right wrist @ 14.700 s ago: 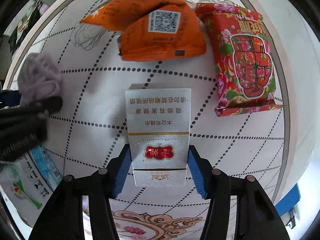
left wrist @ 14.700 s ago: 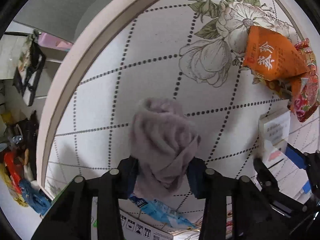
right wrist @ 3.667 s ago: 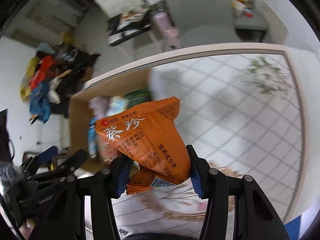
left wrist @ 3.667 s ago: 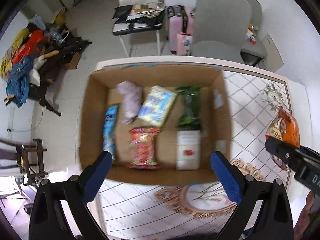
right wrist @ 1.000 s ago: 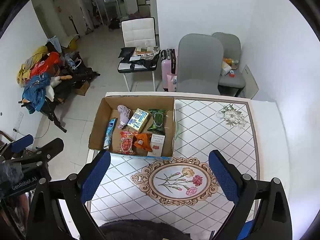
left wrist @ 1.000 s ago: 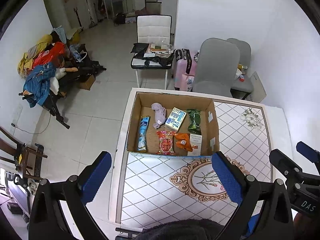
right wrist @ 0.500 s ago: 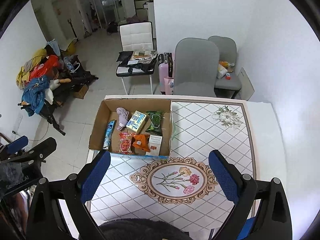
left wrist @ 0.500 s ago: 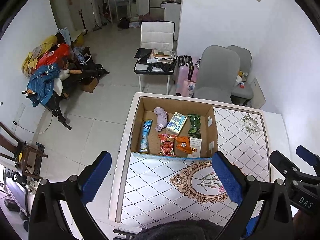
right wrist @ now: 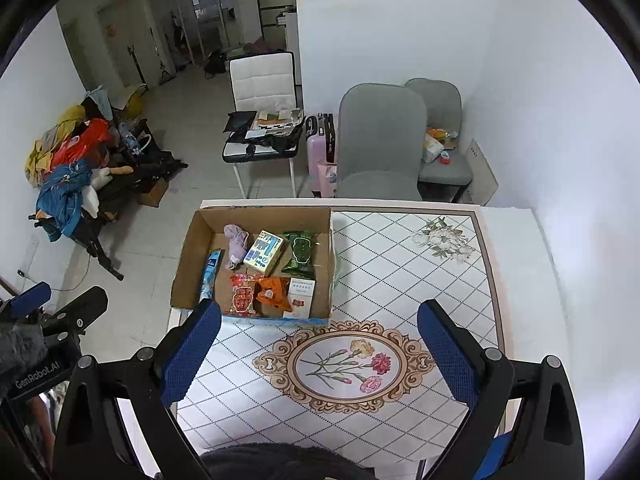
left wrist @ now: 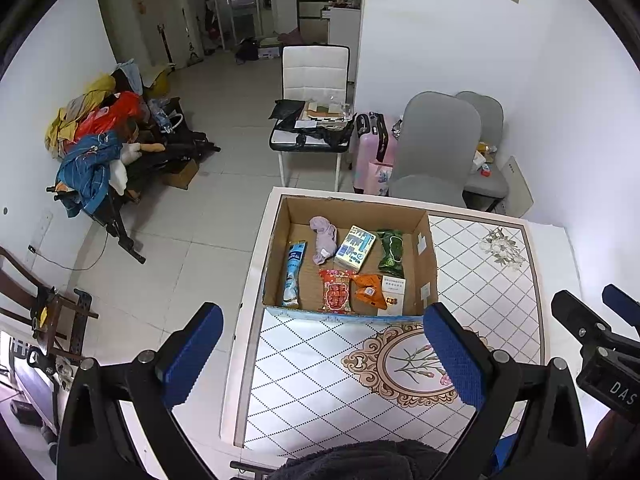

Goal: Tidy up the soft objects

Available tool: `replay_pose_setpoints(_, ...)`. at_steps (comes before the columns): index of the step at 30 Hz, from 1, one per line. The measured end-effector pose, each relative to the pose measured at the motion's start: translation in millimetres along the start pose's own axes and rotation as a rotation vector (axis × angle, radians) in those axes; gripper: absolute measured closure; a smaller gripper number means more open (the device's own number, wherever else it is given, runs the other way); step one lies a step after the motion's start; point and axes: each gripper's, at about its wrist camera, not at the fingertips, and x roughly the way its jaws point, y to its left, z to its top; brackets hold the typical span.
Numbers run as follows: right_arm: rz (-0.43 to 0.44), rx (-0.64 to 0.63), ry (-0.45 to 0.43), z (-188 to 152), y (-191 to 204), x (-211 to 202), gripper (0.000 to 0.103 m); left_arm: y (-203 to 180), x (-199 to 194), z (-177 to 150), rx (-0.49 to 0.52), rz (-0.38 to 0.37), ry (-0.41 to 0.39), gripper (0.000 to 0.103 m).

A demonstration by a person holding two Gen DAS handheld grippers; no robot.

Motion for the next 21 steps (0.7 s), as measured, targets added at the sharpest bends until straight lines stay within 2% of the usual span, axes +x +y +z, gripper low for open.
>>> replay_pose_setpoints(21,-0.031,0.012,-0.009,-1.7,2.7,-5.1,0.003,-4.8,-0.8,1.0,0.014,-0.009,-0.002,0.000)
